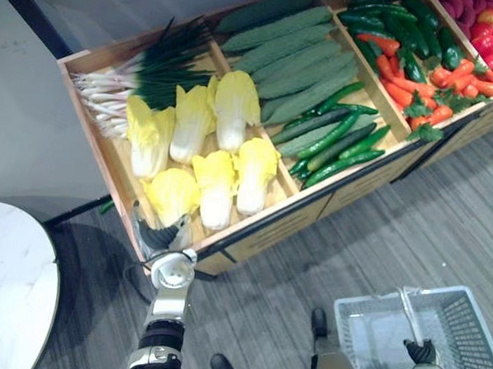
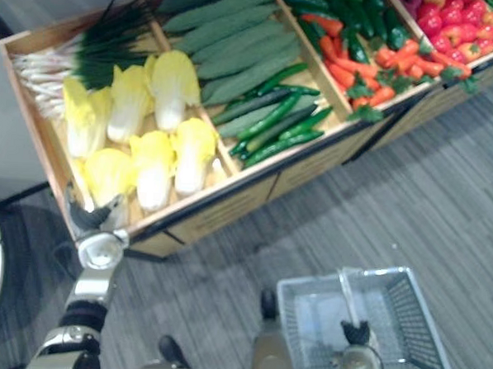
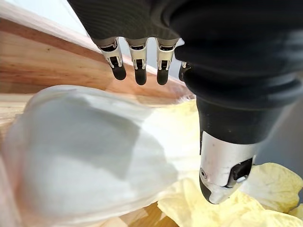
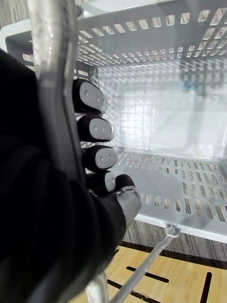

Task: Pick vegetable in the basket

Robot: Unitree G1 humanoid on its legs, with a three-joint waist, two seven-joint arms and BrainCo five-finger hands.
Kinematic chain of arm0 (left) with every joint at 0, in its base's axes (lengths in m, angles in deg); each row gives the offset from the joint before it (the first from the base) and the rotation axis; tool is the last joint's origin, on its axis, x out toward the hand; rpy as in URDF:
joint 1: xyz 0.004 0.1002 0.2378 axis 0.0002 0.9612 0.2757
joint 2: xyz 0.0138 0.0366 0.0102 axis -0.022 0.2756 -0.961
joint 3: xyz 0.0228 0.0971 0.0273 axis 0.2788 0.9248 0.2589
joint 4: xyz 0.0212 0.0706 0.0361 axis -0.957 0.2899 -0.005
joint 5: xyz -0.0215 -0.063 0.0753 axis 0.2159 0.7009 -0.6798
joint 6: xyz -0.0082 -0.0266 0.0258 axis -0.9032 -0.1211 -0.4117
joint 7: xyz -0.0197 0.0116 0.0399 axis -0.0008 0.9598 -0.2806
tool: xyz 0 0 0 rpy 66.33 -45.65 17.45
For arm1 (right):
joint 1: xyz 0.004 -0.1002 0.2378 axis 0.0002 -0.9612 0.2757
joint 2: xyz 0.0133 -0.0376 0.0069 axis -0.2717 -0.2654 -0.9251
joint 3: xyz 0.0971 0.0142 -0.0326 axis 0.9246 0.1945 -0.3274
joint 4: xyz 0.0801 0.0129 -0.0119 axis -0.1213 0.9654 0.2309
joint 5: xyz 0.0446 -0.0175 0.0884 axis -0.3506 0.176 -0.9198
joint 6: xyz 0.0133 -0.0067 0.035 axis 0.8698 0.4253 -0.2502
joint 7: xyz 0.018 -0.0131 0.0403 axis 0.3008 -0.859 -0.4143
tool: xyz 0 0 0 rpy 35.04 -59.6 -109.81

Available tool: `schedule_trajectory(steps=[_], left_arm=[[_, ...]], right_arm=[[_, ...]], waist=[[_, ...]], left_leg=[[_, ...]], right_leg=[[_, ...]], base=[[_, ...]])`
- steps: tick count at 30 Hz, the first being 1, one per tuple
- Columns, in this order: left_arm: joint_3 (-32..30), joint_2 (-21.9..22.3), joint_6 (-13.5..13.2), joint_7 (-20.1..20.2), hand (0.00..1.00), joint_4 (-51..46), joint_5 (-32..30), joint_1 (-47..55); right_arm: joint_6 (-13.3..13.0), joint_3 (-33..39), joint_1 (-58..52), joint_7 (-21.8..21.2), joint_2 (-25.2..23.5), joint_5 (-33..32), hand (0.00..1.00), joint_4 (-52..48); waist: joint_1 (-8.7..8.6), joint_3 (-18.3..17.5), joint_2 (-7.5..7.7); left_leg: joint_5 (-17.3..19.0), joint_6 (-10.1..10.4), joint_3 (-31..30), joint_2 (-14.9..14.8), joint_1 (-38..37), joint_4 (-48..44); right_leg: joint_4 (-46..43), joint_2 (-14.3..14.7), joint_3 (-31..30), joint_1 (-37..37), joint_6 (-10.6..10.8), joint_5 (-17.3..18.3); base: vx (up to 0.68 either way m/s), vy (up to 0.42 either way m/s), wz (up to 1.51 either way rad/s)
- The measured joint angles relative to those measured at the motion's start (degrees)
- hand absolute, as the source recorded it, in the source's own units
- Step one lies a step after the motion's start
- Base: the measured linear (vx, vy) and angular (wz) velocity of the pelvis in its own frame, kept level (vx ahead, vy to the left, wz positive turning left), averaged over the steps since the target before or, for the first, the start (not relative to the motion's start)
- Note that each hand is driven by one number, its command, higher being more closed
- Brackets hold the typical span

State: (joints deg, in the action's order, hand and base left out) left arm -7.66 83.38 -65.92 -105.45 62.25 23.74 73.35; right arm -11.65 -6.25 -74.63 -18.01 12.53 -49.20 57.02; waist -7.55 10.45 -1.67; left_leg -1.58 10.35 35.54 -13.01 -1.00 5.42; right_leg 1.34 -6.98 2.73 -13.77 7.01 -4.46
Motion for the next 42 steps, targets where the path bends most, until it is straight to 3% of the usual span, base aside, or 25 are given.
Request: schedule_trajectory(steps=[6,18,19,42], left_arm=[[-0.19,1.18,0.01,-0.94,0.0,0.24,0.96,-2.45],[0.54,1.77,-0.72,-1.53,0.0,2.31,0.75,-2.22],[0.68,1.77,-0.72,-1.44,1.0,2.34,0.75,-2.07],[0.36,0.82,1.87,-1.54,1.0,8.55,-0.24,-3.58]], right_arm=[[-1.11,-0.44,0.78,0.72,-0.29,-0.01,1.0,-0.48],[-1.15,-0.52,0.82,1.74,-0.73,-0.08,1.0,-0.49],[-1.16,-0.52,0.82,1.75,-0.73,-0.08,1.0,-0.48],[-0.77,-0.14,0.27,3.4,-1.8,0.01,1.0,0.77]], waist=[[-0.08,1.95,1.02],[0.01,2.23,1.24],[0.01,2.23,1.24],[-0.51,2.24,1.04]], left_leg=[[0.0,0.0,0.38,0.03,1.17,0.0],[0.03,0.02,1.25,0.05,0.81,0.01],[0.03,0.02,1.25,0.05,0.81,0.01],[0.02,0.02,-0.38,0.29,-1.86,0.02]], right_leg=[[-0.92,0.24,-1.34,-2.07,-0.01,-0.01],[-1.44,0.33,-1.62,-2.45,-0.01,-0.01],[-1.44,0.31,-1.58,-2.45,-0.01,-0.01],[-0.88,-0.51,0.46,1.67,0.04,0.03]], base=[[-0.03,-0.028,-0.08],[0.0,-0.018,-0.03],[0.0,0.0,0.0],[-0.01,-0.013,0.03]])
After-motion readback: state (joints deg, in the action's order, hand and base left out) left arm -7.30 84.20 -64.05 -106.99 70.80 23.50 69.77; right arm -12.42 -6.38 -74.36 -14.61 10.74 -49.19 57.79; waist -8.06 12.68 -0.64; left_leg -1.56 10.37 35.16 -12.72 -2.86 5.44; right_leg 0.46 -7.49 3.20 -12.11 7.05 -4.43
